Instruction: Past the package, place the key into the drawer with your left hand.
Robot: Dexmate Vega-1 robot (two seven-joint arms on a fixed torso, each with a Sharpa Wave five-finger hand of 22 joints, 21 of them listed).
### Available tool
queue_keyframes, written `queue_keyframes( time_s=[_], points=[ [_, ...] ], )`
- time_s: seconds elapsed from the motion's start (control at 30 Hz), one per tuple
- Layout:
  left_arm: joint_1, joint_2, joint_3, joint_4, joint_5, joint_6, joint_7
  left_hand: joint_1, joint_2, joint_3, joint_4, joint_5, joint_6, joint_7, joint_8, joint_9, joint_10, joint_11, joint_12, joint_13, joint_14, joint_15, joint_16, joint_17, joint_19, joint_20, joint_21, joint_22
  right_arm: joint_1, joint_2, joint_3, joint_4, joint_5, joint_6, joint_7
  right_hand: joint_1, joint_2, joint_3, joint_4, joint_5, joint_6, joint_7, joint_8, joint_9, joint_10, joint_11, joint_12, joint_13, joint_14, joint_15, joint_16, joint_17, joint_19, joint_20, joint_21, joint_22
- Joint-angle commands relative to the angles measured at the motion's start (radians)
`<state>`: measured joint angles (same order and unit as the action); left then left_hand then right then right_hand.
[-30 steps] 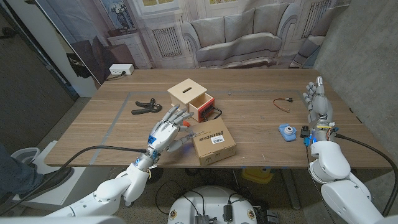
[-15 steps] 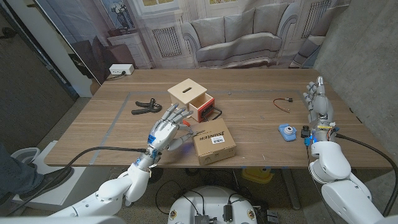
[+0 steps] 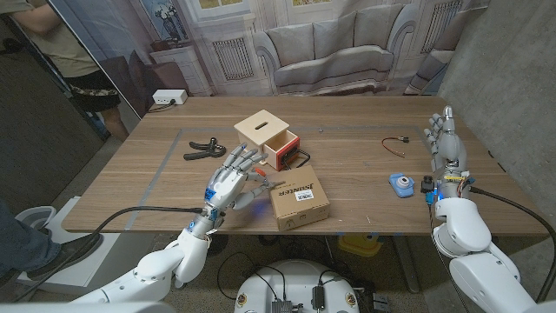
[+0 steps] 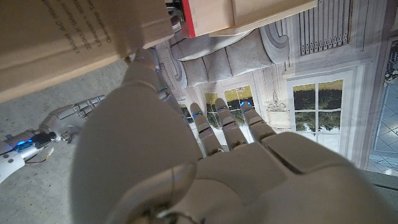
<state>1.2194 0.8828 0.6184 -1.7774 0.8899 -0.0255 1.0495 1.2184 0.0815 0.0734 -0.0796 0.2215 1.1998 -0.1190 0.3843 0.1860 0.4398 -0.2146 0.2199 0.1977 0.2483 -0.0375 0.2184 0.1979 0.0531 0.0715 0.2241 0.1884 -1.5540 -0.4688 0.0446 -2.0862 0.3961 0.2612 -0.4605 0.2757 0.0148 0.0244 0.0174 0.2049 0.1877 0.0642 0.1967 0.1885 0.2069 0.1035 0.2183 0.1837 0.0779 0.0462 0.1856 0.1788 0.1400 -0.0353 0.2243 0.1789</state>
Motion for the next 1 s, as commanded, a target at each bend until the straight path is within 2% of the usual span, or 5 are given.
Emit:
queue_keyframes(
  time_s=[0.03, 1.0],
  points=[
    [0.006, -0.006, -0.014, -0.01, -0.012, 0.004, 0.002, 0.002, 0.013, 0.0, 0.002, 0.003, 0.005, 0.011, 0.0, 0.011, 0.014, -0.001, 0.009, 0.004, 0.015, -0.14, 0.003, 0.002, 0.012, 0.003, 0.006, 0.003, -0.002, 0.003, 0.005, -0.004, -0.004, 0.002, 0.0, -0.002, -0.003, -0.004, -0.003, 0.009, 0.001, -0.003, 0.0, 0.001, 0.009, 0.002, 0.005, 0.005, 0.009, -0.005, 0.005, 0.005, 0.007, -0.003, -0.004, 0.003],
    [0.012, -0.012, -0.047, -0.083, -0.01, 0.054, -0.069, 0.0, 0.022, -0.002, 0.008, 0.006, -0.009, 0.009, 0.022, 0.042, 0.042, -0.001, 0.005, 0.007, 0.034, -0.139, 0.001, 0.003, 0.015, 0.0, 0.004, 0.002, 0.002, 0.004, 0.022, 0.012, 0.02, 0.009, 0.017, -0.006, -0.003, -0.008, -0.002, 0.01, 0.002, -0.005, 0.0, 0.001, 0.011, 0.0, 0.005, 0.005, 0.01, -0.008, 0.003, 0.005, 0.008, 0.0, -0.008, 0.004]
  ],
)
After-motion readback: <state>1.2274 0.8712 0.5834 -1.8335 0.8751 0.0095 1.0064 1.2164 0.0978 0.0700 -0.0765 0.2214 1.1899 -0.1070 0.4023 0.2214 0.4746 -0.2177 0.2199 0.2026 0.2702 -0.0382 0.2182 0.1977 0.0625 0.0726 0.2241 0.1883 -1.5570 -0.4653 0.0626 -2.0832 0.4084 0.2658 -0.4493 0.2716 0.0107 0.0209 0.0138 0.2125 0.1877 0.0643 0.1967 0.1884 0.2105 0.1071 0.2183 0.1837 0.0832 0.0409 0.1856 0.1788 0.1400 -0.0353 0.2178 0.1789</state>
